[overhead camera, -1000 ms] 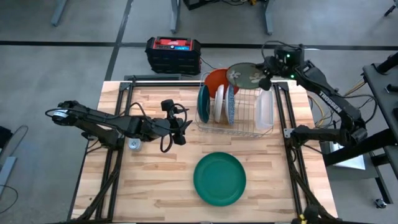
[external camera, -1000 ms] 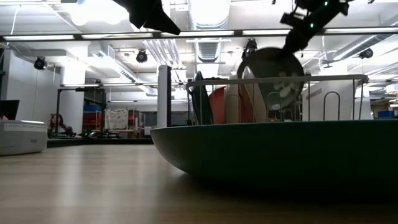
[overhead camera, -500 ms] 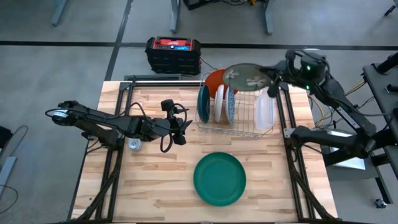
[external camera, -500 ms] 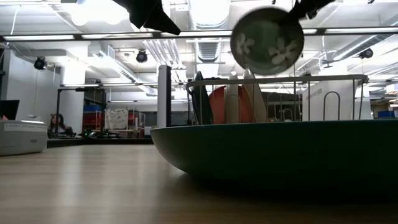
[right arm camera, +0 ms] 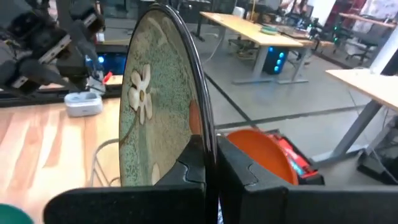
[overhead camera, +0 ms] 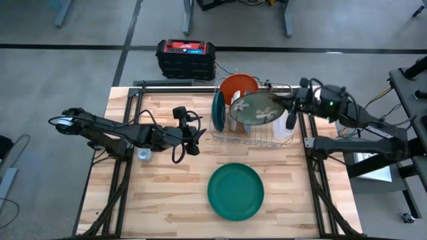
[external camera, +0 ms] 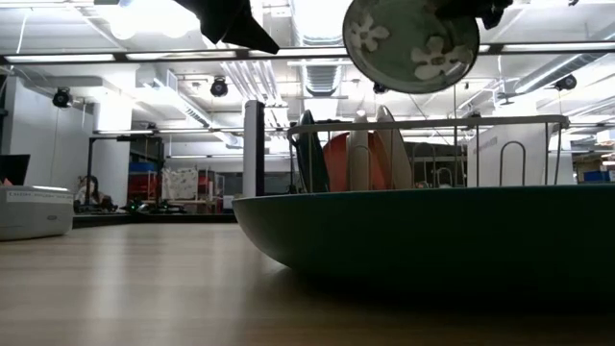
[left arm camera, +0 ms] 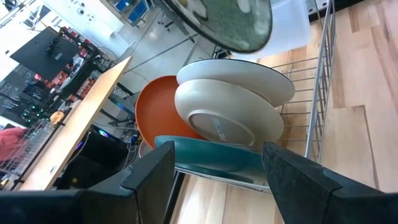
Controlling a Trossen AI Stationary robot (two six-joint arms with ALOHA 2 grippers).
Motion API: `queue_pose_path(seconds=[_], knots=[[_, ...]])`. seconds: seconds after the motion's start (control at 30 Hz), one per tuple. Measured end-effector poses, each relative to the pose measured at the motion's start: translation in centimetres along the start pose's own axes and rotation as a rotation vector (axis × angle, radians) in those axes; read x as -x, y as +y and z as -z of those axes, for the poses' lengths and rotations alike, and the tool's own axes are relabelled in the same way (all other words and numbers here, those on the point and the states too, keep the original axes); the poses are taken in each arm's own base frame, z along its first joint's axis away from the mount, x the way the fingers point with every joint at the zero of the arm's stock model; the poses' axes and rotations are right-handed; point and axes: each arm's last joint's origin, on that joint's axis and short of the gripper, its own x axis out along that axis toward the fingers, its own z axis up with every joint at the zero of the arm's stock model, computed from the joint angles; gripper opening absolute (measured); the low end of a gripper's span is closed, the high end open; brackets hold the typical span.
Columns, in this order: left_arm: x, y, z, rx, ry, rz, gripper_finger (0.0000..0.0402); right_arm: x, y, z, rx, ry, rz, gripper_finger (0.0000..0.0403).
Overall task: Sort dishes
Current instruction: Put the green patterned plate in the dish rack
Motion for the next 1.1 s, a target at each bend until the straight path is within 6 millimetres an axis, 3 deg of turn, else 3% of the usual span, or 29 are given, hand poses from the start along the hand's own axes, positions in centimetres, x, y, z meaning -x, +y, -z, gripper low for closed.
queue_pose_path(seconds=[0.23, 0.53, 1.1], knots=[[0.0, 0.0, 0.0, -0.011, 0.000, 0.000, 0.0230, -0.6, 3.3, 1.5, 0.042, 0.036, 0.107, 0.0000], [0.0, 0.0, 0.0, -0.011, 0.000, 0.000, 0.0230, -1.4, 6.9, 1.5, 0.097, 0.049, 0.141, 0.0000], [0.0, 0.0, 0.0, -0.011, 0.000, 0.001, 0.0230, -5.0, 9.8, 3.3, 0.203, 0.182, 0.168, 0.0000]])
